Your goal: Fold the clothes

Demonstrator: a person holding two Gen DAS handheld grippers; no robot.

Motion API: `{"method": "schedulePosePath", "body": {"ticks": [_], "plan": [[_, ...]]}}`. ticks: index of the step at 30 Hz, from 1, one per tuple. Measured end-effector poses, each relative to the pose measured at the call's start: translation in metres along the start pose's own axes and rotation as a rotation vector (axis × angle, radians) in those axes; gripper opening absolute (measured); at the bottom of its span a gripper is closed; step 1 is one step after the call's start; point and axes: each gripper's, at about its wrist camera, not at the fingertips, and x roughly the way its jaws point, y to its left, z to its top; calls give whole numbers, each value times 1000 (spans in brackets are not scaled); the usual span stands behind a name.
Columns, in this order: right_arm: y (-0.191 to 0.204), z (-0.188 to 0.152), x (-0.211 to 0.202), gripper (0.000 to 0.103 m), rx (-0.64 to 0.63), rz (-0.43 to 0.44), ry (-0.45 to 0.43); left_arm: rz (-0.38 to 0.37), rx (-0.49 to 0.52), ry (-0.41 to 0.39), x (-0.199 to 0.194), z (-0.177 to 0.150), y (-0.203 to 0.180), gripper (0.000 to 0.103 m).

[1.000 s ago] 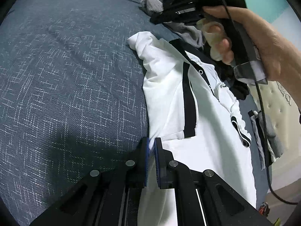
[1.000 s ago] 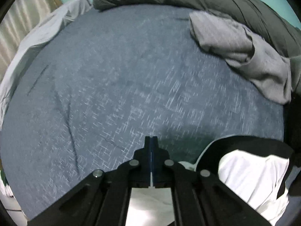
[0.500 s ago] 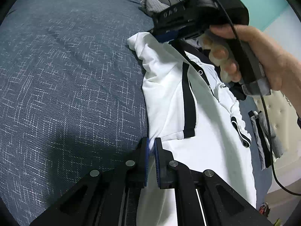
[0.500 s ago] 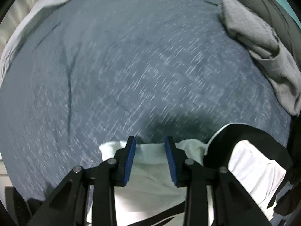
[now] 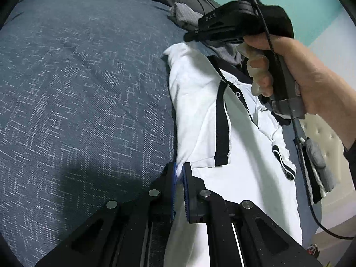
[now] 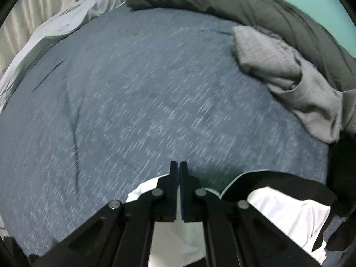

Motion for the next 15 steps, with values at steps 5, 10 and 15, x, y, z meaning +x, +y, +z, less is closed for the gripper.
{"method": "schedulePosePath", "body": {"ticks": [5, 10, 15], "plan": [[-7, -7, 8, 1, 20, 27, 47, 4, -2, 16, 2, 1, 1, 6], [-17, -12, 5, 13, 42, 35, 53, -4, -24, 25, 3, 1, 5, 8], [-46, -24, -38, 27, 126, 42, -59, -1, -24, 27, 3, 3, 4, 8]]}}
